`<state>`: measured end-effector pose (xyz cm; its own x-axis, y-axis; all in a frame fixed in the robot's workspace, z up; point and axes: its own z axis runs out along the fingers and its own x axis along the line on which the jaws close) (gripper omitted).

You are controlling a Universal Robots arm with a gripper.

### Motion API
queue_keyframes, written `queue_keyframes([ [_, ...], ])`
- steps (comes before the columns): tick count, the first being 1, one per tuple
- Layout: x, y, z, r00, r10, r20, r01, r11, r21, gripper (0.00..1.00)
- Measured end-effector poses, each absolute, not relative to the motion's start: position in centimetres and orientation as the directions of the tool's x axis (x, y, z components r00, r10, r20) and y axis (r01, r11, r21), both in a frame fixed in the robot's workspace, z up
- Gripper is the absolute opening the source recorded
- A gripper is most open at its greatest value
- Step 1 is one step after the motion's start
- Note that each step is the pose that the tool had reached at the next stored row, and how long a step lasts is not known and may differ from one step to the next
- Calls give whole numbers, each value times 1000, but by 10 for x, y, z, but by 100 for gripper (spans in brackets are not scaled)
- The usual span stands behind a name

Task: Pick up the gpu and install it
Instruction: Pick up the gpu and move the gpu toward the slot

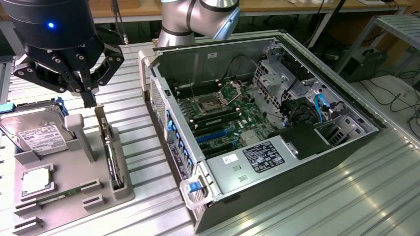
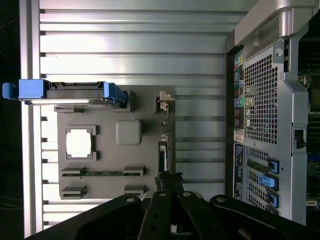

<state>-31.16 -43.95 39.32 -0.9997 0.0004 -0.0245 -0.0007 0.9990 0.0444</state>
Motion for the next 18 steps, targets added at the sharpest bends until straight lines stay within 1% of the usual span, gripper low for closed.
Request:
queue_keyframes([
  [11, -312, -440, 393, -1000, 0, -24, -1, 999, 44, 12],
  [13, -312, -440, 393, -1000, 0, -24, -1, 999, 44, 24],
  [14, -312, -440, 393, -1000, 0, -24, -1, 999, 44, 24],
  [16, -312, -440, 393, -1000, 0, -25, -1, 999, 44, 36],
  [17, -312, -440, 393, -1000, 0, -24, -1, 999, 44, 36],
  [18, -312, -440, 393, -1000, 0, -24, -1, 999, 44, 48],
])
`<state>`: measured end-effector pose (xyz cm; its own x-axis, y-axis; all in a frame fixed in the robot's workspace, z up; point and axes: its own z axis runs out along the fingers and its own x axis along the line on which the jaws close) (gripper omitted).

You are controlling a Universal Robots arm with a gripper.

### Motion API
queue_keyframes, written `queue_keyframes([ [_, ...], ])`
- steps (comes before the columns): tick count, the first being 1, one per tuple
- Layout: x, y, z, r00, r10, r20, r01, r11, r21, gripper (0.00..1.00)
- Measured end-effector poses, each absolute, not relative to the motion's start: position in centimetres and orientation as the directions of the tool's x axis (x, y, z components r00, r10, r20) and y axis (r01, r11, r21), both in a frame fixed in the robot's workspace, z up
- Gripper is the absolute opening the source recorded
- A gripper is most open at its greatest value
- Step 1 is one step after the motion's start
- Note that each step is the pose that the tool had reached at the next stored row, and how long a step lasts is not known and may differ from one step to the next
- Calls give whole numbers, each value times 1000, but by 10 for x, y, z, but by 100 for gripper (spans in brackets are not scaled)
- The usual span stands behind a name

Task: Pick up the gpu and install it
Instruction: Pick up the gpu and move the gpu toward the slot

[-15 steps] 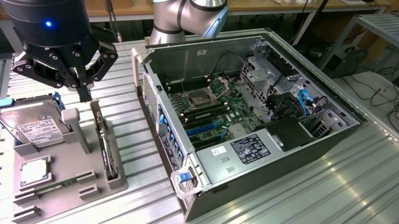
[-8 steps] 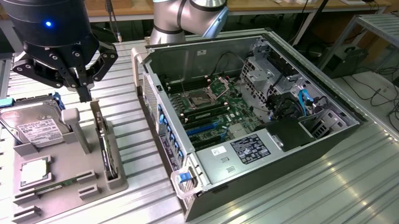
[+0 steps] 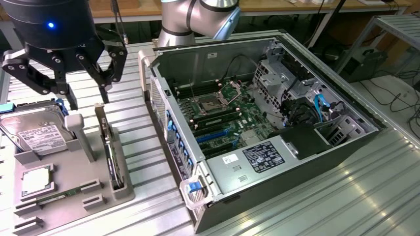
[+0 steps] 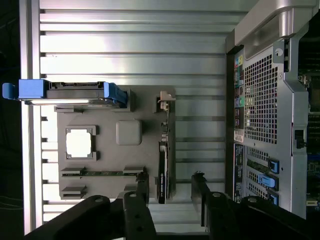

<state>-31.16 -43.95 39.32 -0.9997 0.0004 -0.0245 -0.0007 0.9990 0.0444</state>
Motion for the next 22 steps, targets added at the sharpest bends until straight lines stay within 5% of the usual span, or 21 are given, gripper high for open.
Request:
queue_keyframes([
  [3, -312, -440, 393, -1000, 0, -24, -1, 999, 44, 60],
  [22, -312, -439, 377, -1000, 0, -23, -1, 999, 42, 60],
])
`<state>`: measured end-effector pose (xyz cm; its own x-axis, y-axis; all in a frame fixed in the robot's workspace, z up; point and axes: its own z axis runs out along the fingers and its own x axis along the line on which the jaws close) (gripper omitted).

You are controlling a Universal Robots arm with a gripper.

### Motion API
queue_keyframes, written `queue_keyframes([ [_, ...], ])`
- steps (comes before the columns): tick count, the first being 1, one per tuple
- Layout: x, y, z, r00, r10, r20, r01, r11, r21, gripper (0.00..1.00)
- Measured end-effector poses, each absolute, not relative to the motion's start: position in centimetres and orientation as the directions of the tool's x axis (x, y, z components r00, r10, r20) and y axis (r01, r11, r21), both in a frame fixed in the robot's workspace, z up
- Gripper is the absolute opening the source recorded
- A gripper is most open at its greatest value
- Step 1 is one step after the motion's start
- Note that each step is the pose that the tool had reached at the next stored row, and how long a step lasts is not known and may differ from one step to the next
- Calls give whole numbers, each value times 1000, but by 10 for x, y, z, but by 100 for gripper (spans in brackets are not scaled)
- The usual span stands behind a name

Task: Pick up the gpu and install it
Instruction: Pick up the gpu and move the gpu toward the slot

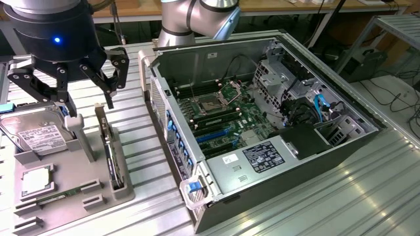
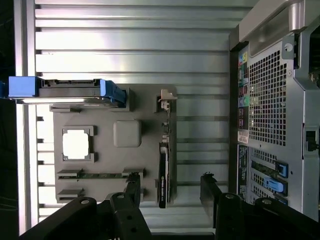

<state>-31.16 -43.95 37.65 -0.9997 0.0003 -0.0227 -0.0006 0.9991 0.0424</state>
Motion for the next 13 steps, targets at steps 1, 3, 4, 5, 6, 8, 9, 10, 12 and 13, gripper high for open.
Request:
queue_keyframes([
  [1, -312, -439, 375, -1000, 0, -23, -1, 999, 42, 60],
  [3, -312, -439, 373, -1000, 0, -23, -1, 999, 41, 60],
  [4, -312, -439, 371, -1000, 0, -22, -1, 999, 40, 60],
  [5, -312, -439, 369, -1000, 0, -22, -1, 999, 40, 60],
  [6, -312, -439, 368, -1000, 0, -22, -1, 999, 40, 60],
  [8, -312, -439, 366, -1000, 0, -23, -1, 999, 40, 60],
  [9, -312, -439, 364, -1000, 0, -22, -1, 999, 40, 60],
  [10, -312, -439, 363, -1000, 0, -22, -1, 999, 40, 60],
  [12, -312, -439, 359, -1000, 0, -21, 0, 999, 40, 60],
  [13, -312, -439, 357, -1000, 0, -20, 0, 999, 39, 60],
])
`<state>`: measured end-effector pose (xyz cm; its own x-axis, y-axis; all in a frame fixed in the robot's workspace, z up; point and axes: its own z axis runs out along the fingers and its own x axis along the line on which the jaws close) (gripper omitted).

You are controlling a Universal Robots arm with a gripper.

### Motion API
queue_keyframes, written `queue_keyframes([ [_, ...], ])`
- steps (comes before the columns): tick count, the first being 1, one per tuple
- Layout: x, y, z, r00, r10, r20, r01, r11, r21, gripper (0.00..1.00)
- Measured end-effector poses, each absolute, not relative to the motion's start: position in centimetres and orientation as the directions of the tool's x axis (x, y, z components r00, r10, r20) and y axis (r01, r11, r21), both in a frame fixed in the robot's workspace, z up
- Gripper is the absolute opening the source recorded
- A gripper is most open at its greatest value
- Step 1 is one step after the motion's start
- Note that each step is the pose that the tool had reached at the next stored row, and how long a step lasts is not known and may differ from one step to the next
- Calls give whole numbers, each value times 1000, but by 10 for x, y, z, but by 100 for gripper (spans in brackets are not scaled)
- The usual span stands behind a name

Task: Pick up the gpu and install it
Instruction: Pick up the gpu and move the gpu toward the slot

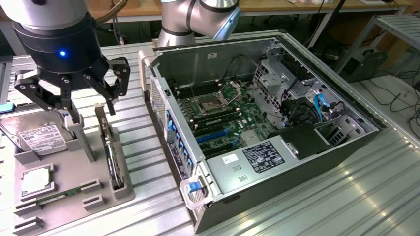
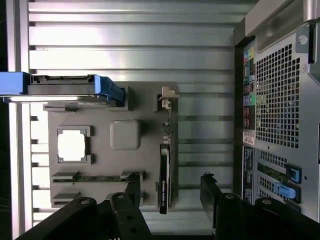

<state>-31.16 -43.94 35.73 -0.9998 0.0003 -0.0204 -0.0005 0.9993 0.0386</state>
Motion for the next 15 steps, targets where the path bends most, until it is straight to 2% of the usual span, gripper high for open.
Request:
queue_keyframes([
  [4, -311, -442, 346, -1000, -6, -9, -6, 1000, 24, 60],
  [15, -311, -455, 334, -1000, -25, -9, -25, 999, 27, 60],
])
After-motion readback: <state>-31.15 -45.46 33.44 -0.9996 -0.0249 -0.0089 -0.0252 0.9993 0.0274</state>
